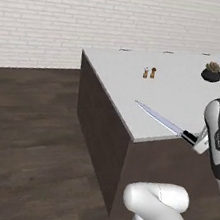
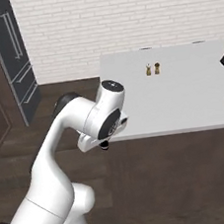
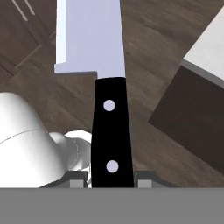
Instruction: Pick up the knife from the drawer and place it on the cutting board. Then place the meat from the plate to the cutting board.
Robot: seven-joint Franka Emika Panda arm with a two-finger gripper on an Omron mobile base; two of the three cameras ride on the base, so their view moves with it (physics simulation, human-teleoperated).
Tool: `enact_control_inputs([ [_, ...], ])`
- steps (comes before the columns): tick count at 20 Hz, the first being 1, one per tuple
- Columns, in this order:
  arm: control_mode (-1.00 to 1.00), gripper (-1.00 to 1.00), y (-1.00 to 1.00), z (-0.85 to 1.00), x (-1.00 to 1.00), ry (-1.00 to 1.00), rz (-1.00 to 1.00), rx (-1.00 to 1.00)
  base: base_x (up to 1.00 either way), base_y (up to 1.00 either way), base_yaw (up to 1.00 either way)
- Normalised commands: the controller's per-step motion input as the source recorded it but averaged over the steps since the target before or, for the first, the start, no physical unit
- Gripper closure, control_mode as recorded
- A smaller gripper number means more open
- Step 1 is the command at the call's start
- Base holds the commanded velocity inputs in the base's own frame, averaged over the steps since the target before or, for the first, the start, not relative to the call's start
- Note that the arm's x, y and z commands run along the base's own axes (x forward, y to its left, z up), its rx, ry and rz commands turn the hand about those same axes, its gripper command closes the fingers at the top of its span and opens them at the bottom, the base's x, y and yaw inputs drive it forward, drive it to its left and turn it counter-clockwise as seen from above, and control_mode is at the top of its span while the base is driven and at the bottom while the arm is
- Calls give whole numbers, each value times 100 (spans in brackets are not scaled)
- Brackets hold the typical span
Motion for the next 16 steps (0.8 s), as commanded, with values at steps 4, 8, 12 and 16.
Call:
enact_control_inputs([
  [4, 100, 100, 0, 0, 0, 0, 0, 0, 0, -18, -28],
  [8, 100, 100, 0, 0, 0, 0, 0, 0, 23, -25, -11],
  [12, 100, 100, 0, 0, 0, 0, 0, 0, 53, -35, 3],
  [16, 100, 100, 0, 0, 0, 0, 0, 0, 59, -45, 18],
])
